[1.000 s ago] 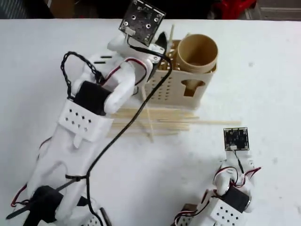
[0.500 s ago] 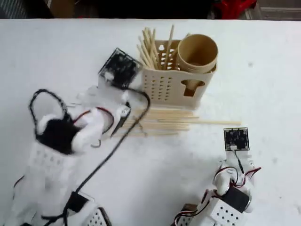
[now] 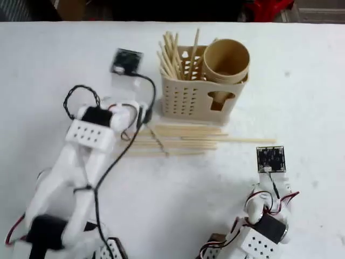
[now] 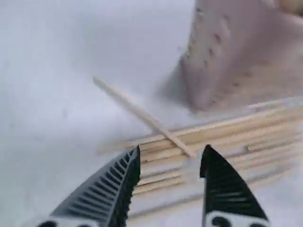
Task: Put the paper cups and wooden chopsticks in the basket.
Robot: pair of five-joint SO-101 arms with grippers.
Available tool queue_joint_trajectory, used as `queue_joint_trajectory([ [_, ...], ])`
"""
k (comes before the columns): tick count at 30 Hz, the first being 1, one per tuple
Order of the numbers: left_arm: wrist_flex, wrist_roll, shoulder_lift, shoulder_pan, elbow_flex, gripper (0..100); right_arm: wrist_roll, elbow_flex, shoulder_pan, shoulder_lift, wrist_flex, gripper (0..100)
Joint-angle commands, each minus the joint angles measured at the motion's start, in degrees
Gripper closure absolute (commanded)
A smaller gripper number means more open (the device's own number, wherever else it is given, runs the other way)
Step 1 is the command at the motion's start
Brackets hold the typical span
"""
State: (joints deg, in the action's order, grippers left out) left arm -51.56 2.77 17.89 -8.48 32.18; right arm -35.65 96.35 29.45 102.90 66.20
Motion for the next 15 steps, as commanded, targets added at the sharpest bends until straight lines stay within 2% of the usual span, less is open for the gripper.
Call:
queue_joint_trajectory([
  [1,11.25,11.87,-6.99,2.51,-0.26,78,0.09,0.53,0.22,-0.31,-0.75,97.4],
  [7,18.02,16.35,-14.29,2.59,-0.26,78,0.09,0.53,0.22,-0.31,-0.75,97.4],
  [15,21.54,16.53,-25.01,3.56,-1.58,78,0.09,0.53,0.22,-0.31,-0.75,97.4],
])
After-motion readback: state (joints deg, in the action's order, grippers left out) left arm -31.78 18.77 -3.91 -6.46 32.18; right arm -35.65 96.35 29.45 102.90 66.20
